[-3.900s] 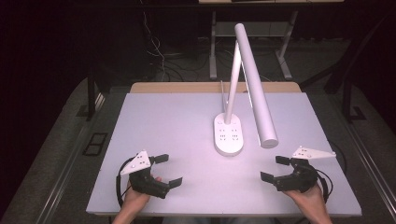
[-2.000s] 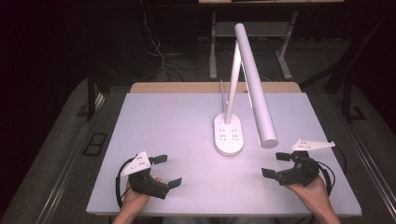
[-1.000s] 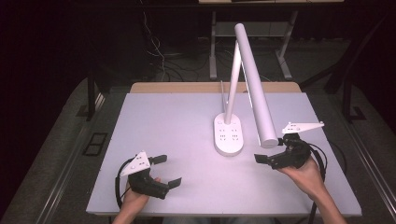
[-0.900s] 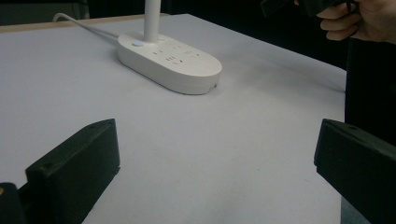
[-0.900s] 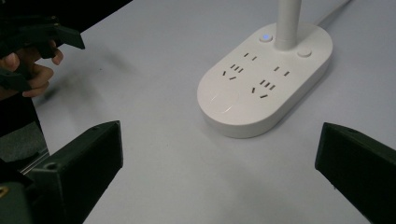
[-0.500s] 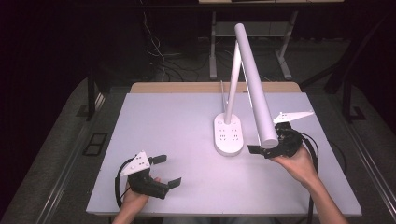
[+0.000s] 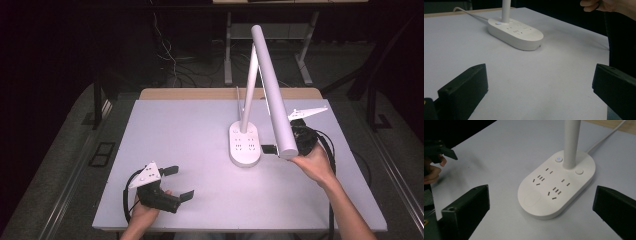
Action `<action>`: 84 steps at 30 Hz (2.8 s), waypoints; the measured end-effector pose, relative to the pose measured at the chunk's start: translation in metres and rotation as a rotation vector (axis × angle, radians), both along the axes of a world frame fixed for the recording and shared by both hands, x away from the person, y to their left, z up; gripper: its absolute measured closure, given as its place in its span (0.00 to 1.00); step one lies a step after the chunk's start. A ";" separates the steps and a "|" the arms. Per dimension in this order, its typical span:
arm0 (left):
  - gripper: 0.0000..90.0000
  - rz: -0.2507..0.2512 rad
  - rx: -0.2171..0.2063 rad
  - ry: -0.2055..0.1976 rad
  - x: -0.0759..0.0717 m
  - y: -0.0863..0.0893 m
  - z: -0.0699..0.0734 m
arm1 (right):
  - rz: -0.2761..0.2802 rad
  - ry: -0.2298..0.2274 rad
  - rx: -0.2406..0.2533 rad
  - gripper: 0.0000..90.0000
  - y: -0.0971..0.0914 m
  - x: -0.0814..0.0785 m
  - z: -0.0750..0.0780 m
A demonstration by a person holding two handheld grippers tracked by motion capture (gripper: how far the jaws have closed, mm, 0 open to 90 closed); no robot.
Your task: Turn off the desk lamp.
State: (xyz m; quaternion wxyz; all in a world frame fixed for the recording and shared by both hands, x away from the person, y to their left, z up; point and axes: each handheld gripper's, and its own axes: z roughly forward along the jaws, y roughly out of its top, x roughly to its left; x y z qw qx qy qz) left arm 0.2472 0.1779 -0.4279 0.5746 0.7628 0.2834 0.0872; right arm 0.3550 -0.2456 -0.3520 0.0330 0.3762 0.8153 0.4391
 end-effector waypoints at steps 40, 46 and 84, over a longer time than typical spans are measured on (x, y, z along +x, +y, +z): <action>0.00 0.008 -0.004 -0.007 0.000 0.003 0.001 | -0.036 0.027 0.060 0.25 0.009 0.084 -0.030; 0.00 0.007 -0.005 -0.006 0.000 0.003 0.001 | -0.046 0.044 0.060 0.41 0.007 0.091 -0.039; 0.00 -0.005 0.000 -0.007 0.001 0.002 0.001 | -0.104 0.111 0.042 1.00 0.024 0.111 -0.079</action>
